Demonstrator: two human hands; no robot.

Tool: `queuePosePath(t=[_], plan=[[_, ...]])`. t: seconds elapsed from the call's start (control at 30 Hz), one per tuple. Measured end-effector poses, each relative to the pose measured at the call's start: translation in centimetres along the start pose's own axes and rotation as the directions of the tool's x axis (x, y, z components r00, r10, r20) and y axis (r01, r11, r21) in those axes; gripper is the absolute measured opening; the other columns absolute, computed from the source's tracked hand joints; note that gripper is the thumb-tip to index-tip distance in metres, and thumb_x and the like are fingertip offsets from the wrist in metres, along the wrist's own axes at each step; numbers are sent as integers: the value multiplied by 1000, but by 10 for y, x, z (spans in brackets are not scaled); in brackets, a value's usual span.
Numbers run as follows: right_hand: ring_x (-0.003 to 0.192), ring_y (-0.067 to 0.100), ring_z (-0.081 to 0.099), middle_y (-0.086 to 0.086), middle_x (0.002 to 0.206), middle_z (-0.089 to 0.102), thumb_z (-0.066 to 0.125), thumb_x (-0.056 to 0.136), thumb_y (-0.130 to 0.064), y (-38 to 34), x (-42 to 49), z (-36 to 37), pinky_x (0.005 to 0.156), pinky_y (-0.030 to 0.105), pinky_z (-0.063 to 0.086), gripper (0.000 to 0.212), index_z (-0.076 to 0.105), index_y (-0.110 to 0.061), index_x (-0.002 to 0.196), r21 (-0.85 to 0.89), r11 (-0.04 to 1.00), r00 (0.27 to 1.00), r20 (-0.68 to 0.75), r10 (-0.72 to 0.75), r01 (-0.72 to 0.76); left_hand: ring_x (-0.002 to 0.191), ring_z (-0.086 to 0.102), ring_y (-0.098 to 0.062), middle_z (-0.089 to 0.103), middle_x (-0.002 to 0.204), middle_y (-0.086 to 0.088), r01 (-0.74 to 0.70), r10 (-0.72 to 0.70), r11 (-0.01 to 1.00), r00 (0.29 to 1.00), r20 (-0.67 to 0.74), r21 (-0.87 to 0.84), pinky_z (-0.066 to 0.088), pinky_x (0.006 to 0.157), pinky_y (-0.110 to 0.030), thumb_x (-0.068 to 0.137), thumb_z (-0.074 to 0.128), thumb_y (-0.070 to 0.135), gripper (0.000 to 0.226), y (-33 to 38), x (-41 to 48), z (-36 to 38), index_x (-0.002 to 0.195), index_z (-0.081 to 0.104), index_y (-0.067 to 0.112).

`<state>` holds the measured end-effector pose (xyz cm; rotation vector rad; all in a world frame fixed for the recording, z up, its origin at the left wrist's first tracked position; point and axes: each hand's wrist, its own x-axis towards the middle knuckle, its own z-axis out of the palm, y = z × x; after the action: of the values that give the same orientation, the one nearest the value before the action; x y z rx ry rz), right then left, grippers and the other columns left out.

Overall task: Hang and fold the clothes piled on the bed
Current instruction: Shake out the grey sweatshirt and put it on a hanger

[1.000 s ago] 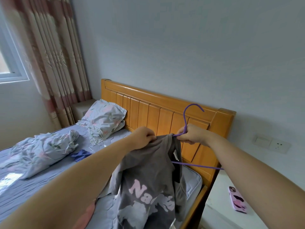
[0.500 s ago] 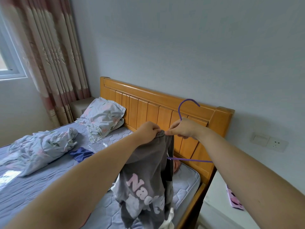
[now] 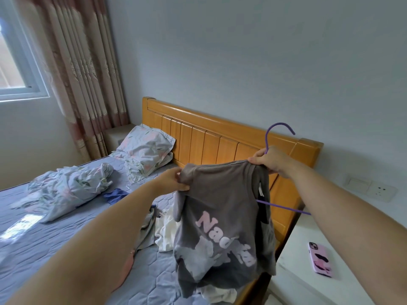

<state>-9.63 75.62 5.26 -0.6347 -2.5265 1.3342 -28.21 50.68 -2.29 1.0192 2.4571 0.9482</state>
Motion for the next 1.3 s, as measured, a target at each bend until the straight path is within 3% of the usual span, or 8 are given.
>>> queuePosePath(t=[0.2,0.4,0.57,0.67,0.83,1.0,1.13,1.3], plan=[[71,26,48,15,74,56,64,89,-25,1,-4,8,59,29,38,28,68,3,88,-65,998,999,44,-21,24,66,47,-21,46,55,0,4,22,921,998,-64,390,31,53,-22,85,67,20,35,-9,2,-11,56,49,12],[65,20,49,5,69,58,67,86,-29,7,-8,4,56,29,41,21,71,-13,72,-316,947,997,78,-23,47,47,55,-6,60,54,-1,-11,46,938,995,-92,345,39,54,-14,93,59,27,24,14,6,-27,79,70,11],[54,9,43,-6,53,53,63,90,-21,6,-12,0,53,18,32,25,69,0,78,-154,986,997,-33,-76,70,103,59,-24,61,115,-8,105,3,777,985,-171,620,47,78,-30,99,40,11,25,30,3,-29,114,60,9],[54,5,41,-13,46,52,62,91,-23,10,-8,2,54,19,29,24,67,-6,73,-82,994,993,-91,-81,74,108,57,-24,59,115,-6,106,-89,650,994,-63,753,47,85,-32,96,48,10,22,40,-1,-31,114,60,6],[52,11,40,-1,55,52,66,88,-24,27,-1,3,52,22,31,21,67,-7,75,155,988,980,-191,51,-21,67,56,-10,62,68,4,-45,-59,777,988,145,628,48,79,-25,91,55,24,27,34,12,-39,95,73,4],[60,23,47,15,72,53,67,87,-23,30,-2,4,59,29,39,22,66,-13,67,261,964,992,-102,74,-45,106,60,-21,62,118,-1,-74,73,951,997,16,300,50,93,-39,78,72,32,56,10,27,-32,128,51,16],[60,24,45,17,74,52,67,86,-23,27,2,8,57,29,37,20,66,-9,72,220,975,995,-89,49,-28,84,60,-24,62,83,-7,-25,66,920,993,-93,392,48,75,-32,85,63,20,12,12,25,-21,78,57,11],[55,11,43,-1,59,53,65,88,-26,24,1,9,55,24,33,25,67,-4,75,-47,998,997,-65,-43,40,85,57,-22,64,92,-3,99,84,845,946,-313,525,46,69,-30,90,52,13,16,18,21,-32,95,68,15]])
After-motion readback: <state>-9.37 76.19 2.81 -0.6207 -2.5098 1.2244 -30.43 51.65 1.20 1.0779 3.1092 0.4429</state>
